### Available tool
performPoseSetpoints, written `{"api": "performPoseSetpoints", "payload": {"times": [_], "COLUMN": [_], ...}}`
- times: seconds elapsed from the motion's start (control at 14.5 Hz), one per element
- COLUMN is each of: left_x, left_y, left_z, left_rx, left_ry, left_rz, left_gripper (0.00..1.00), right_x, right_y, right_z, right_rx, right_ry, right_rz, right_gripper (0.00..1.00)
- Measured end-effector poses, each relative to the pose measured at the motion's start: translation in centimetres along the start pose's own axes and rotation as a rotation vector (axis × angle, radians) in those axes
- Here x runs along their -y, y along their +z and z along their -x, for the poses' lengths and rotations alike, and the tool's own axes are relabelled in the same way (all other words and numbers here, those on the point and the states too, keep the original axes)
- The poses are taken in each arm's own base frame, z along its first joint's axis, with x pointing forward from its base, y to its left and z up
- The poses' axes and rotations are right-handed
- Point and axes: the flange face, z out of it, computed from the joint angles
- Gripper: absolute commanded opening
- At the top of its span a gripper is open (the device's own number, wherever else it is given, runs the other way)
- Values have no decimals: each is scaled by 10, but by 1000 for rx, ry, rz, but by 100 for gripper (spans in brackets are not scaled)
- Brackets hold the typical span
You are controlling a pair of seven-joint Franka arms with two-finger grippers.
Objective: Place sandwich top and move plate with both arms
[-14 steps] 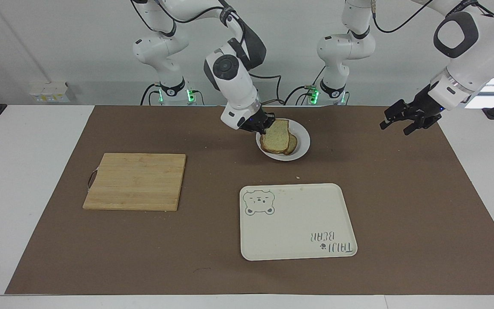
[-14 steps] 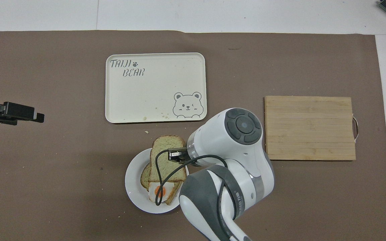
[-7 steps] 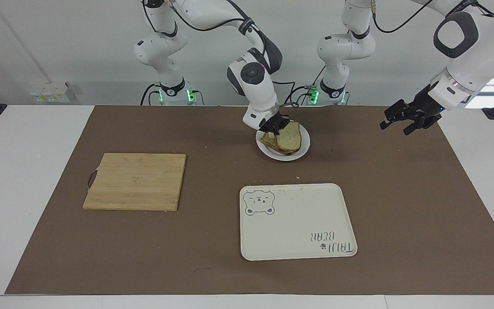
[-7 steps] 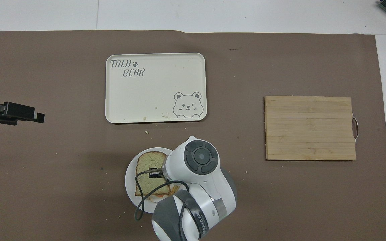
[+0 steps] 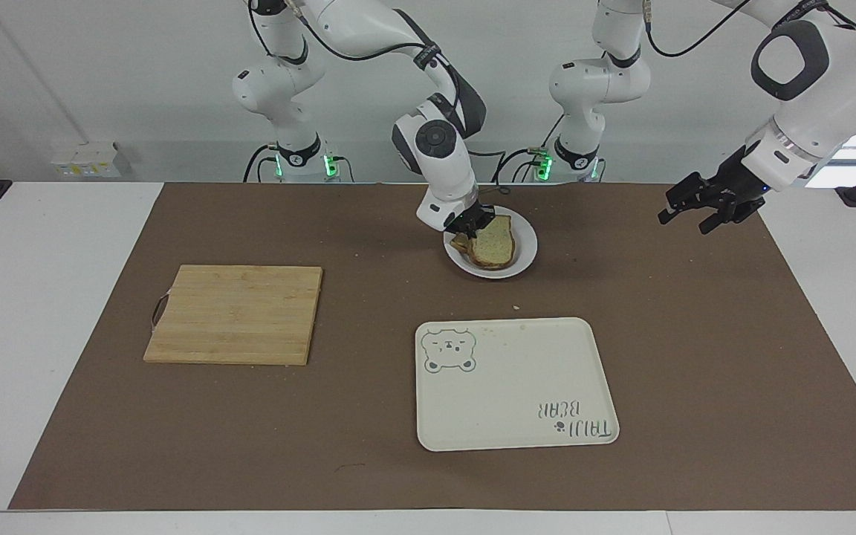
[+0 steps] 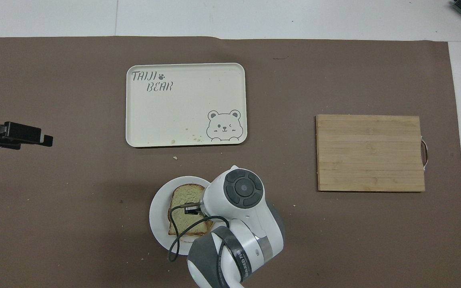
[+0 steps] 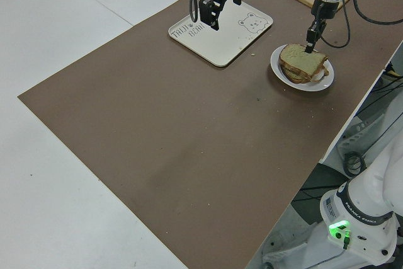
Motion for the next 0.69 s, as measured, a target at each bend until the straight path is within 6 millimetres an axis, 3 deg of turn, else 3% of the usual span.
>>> {"api": "performPoseSetpoints", "payload": {"times": [0.21, 0.35, 0.48, 0.69], "left_x": [0, 0, 0, 0], "left_y": [0, 0, 0, 0], "left_z": [0, 0, 0, 0], "left_rx": [0, 0, 0, 0], "left_ry": [0, 0, 0, 0], "left_rz": [0, 0, 0, 0], "left_gripper": [100, 100, 100, 100], "right_x": [-1, -13, -40, -100], "right_y": [-5, -23, -58, -128], "right_z": [-5, -25, -55, -84], "right_rx": [-16, -69, -145, -235], "right_ry": [6, 14, 28, 61], "right_rz": [-8, -7, 16, 78], "right_gripper": [100, 100, 100, 100]}}
